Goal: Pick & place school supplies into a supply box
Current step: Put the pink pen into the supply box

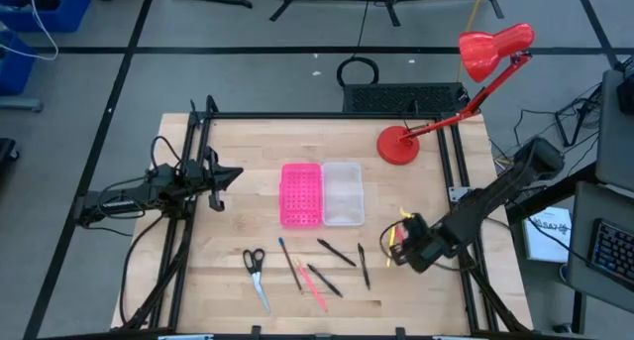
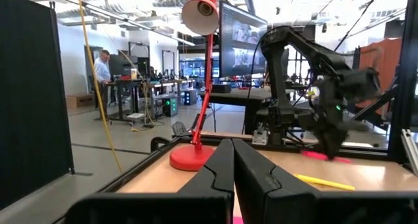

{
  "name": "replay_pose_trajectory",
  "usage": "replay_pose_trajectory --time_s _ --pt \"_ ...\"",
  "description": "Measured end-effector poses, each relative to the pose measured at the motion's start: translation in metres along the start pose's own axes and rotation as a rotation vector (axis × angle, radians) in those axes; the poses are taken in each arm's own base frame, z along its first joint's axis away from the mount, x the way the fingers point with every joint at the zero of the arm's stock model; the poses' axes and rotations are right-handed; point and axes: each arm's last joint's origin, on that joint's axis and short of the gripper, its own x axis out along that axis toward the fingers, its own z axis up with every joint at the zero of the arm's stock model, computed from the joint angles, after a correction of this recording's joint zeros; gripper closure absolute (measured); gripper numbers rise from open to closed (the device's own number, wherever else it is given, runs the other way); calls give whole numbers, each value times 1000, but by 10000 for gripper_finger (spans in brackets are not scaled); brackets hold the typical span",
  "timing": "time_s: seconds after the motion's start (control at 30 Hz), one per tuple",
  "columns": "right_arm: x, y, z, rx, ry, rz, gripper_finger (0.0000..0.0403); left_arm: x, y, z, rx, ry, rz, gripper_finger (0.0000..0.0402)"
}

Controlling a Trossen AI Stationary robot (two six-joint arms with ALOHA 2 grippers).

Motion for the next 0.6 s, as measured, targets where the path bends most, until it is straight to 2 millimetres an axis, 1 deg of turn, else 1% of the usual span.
replay_pose_trajectory --time_s 0.13,0.27,0.4,0.5,0.6 --pt "-22 -1 19 43 -164 154 378 0 0 0 0 1 0 394" --pt "-36 9 36 19 -272 321 378 0 0 0 0 1 0 394" --pt "-42 26 54 -16 -355 457 378 0 0 0 0 1 0 394" --pt "-44 38 67 -1 -406 550 376 0 0 0 4 1 0 394" --pt "-44 45 83 32 -387 611 372 0 0 0 5 1 0 394"
